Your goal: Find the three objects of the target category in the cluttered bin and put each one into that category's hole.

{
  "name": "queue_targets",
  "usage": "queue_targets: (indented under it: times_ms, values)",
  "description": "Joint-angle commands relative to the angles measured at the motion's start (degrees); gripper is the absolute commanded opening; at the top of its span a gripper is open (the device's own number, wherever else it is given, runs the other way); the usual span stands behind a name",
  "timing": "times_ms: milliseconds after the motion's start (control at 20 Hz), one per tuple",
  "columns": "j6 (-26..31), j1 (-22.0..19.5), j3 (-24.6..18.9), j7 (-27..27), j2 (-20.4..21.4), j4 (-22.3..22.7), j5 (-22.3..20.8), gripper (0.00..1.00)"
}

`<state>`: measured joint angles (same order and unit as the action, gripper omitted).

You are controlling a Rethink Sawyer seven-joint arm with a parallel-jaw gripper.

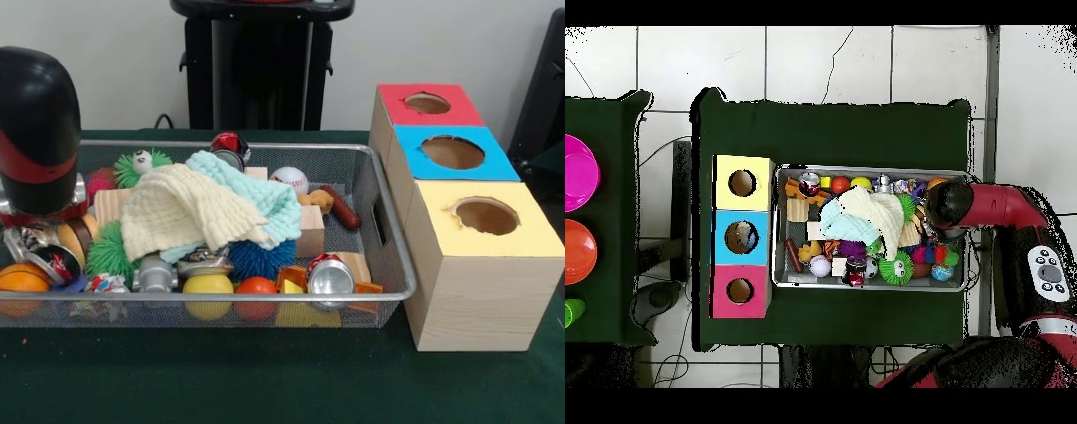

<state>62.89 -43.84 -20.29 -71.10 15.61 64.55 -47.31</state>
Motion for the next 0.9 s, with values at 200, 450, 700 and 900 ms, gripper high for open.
queue_targets:
  times_ms: [200, 450, 700, 900]
  values:
    - [-20.19, -1.84, -4.05, 11.8, -13.5, -1.14, -7.19, 0.0]
    - [-19.99, -1.96, -4.07, 12.35, -13.42, -0.89, -7.01, 0.0]
    - [-17.68, -1.21, -3.52, 12.01, -13.4, -1.44, -6.75, 0.0]
    - [-15.81, -0.35, -2.84, 11.56, -13.58, -2.32, -6.94, 0.0]
